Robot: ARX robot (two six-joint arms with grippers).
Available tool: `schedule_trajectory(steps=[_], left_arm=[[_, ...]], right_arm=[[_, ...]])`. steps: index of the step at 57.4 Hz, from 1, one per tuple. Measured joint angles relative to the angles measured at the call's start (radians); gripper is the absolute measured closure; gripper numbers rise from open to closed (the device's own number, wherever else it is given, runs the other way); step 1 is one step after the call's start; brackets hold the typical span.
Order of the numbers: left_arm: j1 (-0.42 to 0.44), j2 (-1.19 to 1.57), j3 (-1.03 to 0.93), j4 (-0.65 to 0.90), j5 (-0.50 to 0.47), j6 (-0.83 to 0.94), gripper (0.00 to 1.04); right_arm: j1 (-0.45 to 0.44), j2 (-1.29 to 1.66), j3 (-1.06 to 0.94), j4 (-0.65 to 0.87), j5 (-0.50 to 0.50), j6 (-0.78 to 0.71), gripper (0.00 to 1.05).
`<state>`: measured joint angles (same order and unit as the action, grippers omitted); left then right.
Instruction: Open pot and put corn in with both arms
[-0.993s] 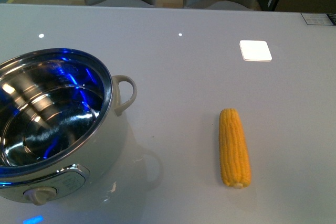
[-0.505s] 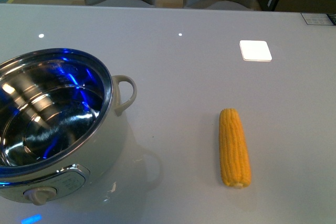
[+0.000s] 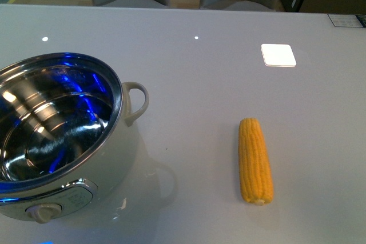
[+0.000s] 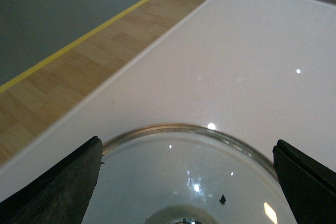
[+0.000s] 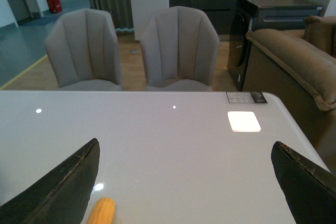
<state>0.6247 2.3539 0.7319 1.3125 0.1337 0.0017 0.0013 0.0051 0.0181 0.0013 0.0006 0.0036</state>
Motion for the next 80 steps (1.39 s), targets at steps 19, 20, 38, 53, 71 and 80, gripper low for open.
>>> schedule_trajectory(steps=[19, 20, 38, 53, 71, 80], left_arm=[[0.018, -0.391, -0.211, -0.119, 0.096, -0.027, 0.07], [0.018, -0.418, -0.226, -0.131, 0.104, -0.030, 0.07], [-0.013, -1.011, -0.494, -0.412, 0.139, -0.050, 0.07], [-0.115, -1.297, -0.557, -0.597, 0.084, -0.093, 0.07], [-0.145, -1.500, -0.593, -0.756, 0.088, -0.124, 0.07], [-0.148, -1.617, -0.614, -0.863, 0.107, -0.130, 0.07]], right_arm=[[0.000, 0.000, 0.000, 0.000, 0.000, 0.000, 0.09], [0.000, 0.000, 0.000, 0.000, 0.000, 0.000, 0.09], [0.000, 0.000, 0.000, 0.000, 0.000, 0.000, 0.09], [0.000, 0.000, 0.000, 0.000, 0.000, 0.000, 0.09], [0.000, 0.000, 0.000, 0.000, 0.000, 0.000, 0.09], [0.000, 0.000, 0.000, 0.000, 0.000, 0.000, 0.09]])
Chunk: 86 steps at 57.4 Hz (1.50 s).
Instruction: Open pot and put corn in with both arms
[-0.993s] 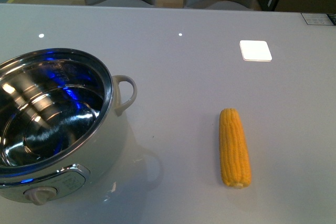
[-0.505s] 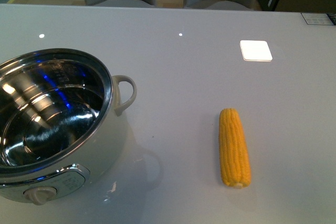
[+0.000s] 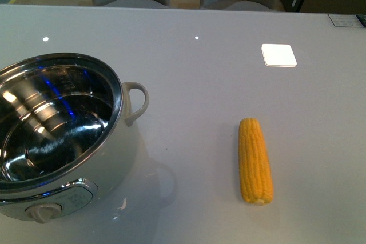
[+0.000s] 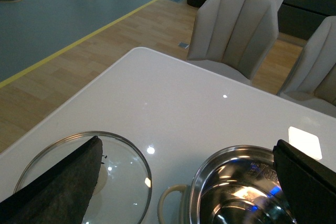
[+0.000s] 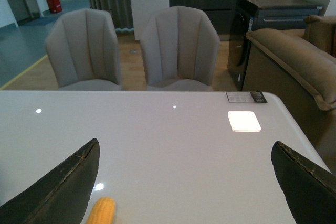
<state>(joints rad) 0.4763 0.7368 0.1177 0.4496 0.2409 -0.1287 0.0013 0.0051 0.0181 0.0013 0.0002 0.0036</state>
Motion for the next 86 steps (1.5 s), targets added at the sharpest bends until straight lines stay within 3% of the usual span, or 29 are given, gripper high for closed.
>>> schedule_trajectory(steps=[50, 75, 77, 81, 86], left_arm=[[-0.120, -0.339, -0.088, -0.389, 0.017, 0.055, 0.07], [-0.132, -0.361, -0.090, -0.396, 0.011, 0.067, 0.07], [-0.131, -0.363, -0.110, -0.306, 0.057, 0.082, 0.12], [-0.155, -0.400, -0.117, -0.125, 0.057, 0.100, 0.25], [-0.223, -0.500, -0.117, -0.158, 0.000, 0.113, 0.46]], right_arm=[[0.000, 0.000, 0.000, 0.000, 0.000, 0.000, 0.09], [0.000, 0.000, 0.000, 0.000, 0.000, 0.000, 0.09], [0.000, 0.000, 0.000, 0.000, 0.000, 0.000, 0.09], [0.000, 0.000, 0.000, 0.000, 0.000, 0.000, 0.09], [0.000, -0.001, 0.000, 0.000, 0.000, 0.000, 0.09]])
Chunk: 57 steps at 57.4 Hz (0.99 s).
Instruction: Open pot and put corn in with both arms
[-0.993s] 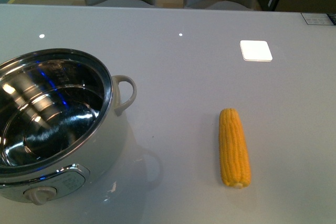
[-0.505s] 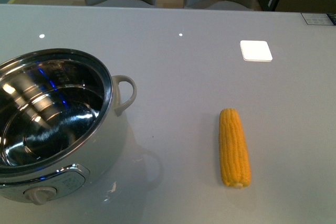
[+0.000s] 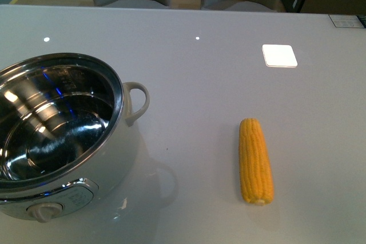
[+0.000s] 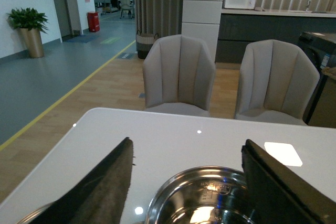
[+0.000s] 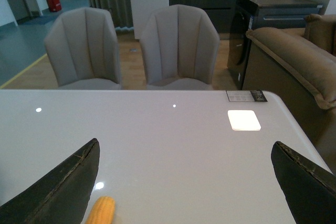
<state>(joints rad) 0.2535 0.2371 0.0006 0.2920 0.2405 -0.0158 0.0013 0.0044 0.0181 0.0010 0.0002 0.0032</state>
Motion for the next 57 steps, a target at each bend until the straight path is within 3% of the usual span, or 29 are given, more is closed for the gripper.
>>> schedule_trajectory(steps=[4, 8, 13, 15, 21, 35, 49, 55, 57], left_arm=[[-0.028, -0.055, 0.002, -0.066, -0.017, 0.002, 0.59], [-0.057, -0.214, 0.008, -0.255, -0.058, 0.005, 0.77], [-0.105, -0.224, 0.011, -0.282, -0.110, 0.005, 0.93], [-0.161, -0.228, 0.011, -0.289, -0.190, 0.005, 1.00], [-0.242, -0.231, 0.012, -0.291, -0.227, 0.007, 1.01], [-0.250, -0.231, 0.012, -0.292, -0.239, 0.007, 1.01], [-0.250, -0.231, 0.012, -0.292, -0.239, 0.007, 0.59], [-0.250, -0.231, 0.012, -0.292, -0.239, 0.007, 0.32], [-0.250, -0.231, 0.012, -0.292, -0.239, 0.007, 0.23]], right_arm=[[0.000, 0.000, 0.000, 0.000, 0.001, 0.000, 0.09], [0.000, 0.000, 0.000, 0.000, 0.000, 0.000, 0.09], [0.000, 0.000, 0.000, 0.000, 0.000, 0.000, 0.09], [0.000, 0.000, 0.000, 0.000, -0.001, 0.000, 0.09], [0.000, 0.000, 0.000, 0.000, 0.002, 0.000, 0.09], [0.000, 0.000, 0.000, 0.000, 0.002, 0.000, 0.09], [0.000, 0.000, 0.000, 0.000, 0.002, 0.000, 0.09], [0.000, 0.000, 0.000, 0.000, 0.002, 0.000, 0.09], [-0.002, 0.045, 0.036, -0.100, -0.023, 0.033, 0.09]])
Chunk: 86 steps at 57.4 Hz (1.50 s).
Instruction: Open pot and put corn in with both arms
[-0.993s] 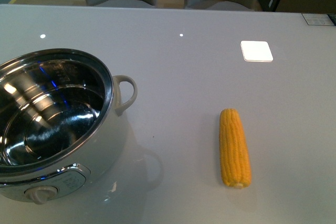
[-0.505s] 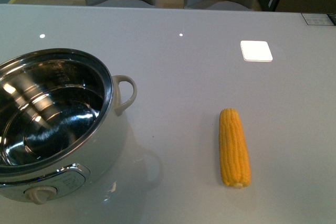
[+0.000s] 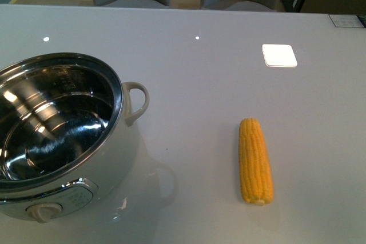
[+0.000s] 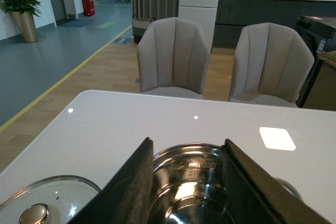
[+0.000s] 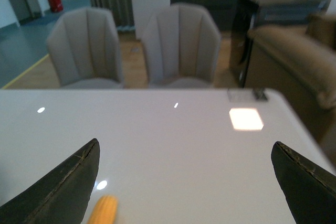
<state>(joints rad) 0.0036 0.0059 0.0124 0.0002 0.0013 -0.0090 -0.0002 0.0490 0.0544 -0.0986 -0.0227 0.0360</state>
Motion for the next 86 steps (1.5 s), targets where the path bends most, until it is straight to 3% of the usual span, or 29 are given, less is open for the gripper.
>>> schedule_trajectory(steps=[1, 6, 13, 23, 37, 56, 86], left_arm=[[0.000, 0.000, 0.000, 0.000, -0.001, 0.000, 0.18], [0.000, -0.001, 0.000, 0.000, 0.000, 0.002, 0.05], [0.000, -0.001, 0.000, 0.000, -0.002, 0.003, 0.07], [0.000, -0.001, 0.000, 0.000, -0.001, 0.003, 0.07], [0.000, -0.001, 0.000, 0.000, -0.001, 0.003, 0.07], [0.000, -0.001, 0.000, 0.000, -0.001, 0.003, 0.07], [0.000, -0.001, 0.000, 0.000, -0.001, 0.003, 0.07]], right_arm=[[0.001, 0.069, 0.050, -0.122, -0.002, 0.046, 0.09], [0.015, 0.249, 0.142, -0.365, 0.004, 0.137, 0.09], [0.057, 0.324, 0.146, -0.420, 0.027, 0.204, 0.09], [0.167, 0.446, 0.146, -0.322, 0.100, 0.268, 0.09], [0.333, 0.901, 0.169, 0.004, 0.182, 0.364, 0.09], [0.391, 1.487, 0.276, 0.352, 0.183, 0.349, 0.09], [0.447, 1.921, 0.523, 0.444, 0.175, 0.280, 0.09]])
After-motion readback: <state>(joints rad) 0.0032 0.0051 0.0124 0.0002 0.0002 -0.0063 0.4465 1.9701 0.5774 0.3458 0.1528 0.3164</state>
